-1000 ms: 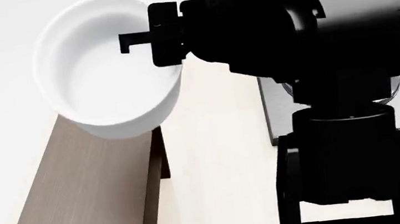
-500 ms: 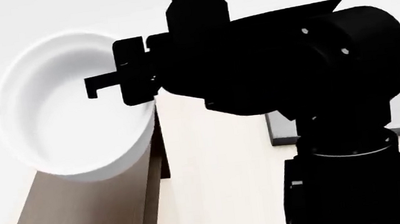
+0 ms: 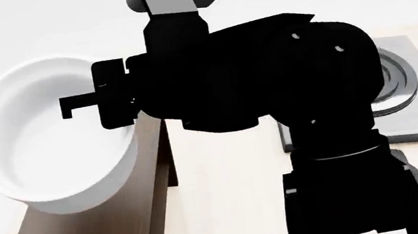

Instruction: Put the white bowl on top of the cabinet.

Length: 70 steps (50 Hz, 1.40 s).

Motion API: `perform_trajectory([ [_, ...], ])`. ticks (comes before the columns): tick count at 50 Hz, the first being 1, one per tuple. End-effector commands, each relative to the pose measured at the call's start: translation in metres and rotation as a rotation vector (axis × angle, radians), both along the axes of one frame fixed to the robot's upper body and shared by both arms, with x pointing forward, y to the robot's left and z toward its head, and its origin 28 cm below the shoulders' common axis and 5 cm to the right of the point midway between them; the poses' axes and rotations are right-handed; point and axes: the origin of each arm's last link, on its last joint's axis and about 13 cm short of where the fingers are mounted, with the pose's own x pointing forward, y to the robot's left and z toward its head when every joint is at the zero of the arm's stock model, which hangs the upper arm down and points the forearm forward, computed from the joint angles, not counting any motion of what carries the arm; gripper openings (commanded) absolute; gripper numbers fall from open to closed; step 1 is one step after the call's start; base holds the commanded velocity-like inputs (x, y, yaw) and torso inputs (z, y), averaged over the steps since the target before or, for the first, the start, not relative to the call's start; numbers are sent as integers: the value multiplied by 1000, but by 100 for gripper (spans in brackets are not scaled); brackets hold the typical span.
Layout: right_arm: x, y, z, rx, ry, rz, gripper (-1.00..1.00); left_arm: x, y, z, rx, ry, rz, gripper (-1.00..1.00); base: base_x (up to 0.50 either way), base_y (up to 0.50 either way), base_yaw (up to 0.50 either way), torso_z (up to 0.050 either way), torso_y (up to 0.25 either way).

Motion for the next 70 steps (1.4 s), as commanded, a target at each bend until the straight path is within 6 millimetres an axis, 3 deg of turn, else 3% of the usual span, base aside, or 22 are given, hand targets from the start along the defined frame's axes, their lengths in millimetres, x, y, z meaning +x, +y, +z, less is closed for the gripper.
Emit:
perform_trajectory([
  [1, 3, 4, 3, 38, 27, -35, -100, 0, 0, 0, 6, 1, 7, 100, 0, 0, 0, 0, 0],
  [30, 6, 6, -20, 39, 77, 2, -100, 0, 2, -1, 16, 3, 21, 100, 0, 0, 0, 1, 1],
  [63, 26, 9, -46, 26, 110, 0, -100, 0, 2, -1, 26, 5, 29, 100, 0, 0, 1, 0, 0],
  [64, 26, 9, -45, 25, 101, 1, 100, 0, 2, -1, 25, 5, 29, 100, 0, 0, 0, 0, 0],
  [70, 24, 6, -39, 58, 52, 5, 100, -1, 2, 1, 28, 1, 28, 100, 0, 0, 0, 0, 0],
])
